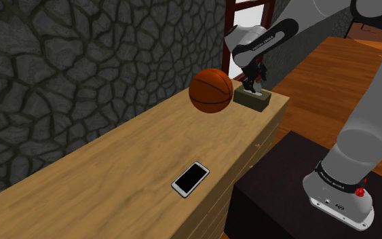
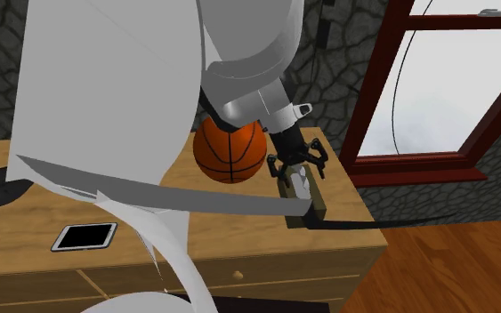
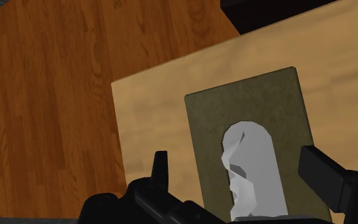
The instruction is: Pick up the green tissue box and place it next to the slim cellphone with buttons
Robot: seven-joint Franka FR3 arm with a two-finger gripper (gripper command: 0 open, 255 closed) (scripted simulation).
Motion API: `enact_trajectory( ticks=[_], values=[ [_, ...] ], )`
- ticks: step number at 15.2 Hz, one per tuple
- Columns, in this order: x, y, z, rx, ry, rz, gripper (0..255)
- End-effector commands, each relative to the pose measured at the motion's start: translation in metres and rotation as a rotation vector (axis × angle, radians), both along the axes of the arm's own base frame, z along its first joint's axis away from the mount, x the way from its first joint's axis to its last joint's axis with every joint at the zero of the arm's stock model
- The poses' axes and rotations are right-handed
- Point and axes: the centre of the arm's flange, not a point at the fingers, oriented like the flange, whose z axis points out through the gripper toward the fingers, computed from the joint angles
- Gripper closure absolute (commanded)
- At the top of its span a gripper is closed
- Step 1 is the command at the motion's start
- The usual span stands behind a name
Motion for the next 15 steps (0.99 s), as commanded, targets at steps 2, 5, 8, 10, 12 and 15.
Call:
enact_trajectory(
  ticks=[2,5,8,10,12,15],
  values=[
    [-0.0008,-0.0022,-0.0034,0.0,0.0,0.0,0],
    [-0.0008,-0.0022,-0.0034,0.0,0.0,0.0,0],
    [-0.0008,-0.0021,-0.0034,0.0,0.0,0.0,255],
    [-0.0008,-0.0021,-0.0034,0.0,0.0,0.0,255],
    [-0.0009,-0.0021,-0.0034,0.0,0.0,0.0,255],
    [-0.0013,-0.0011,-0.0038,0.0,0.0,0.0,255]
  ],
)
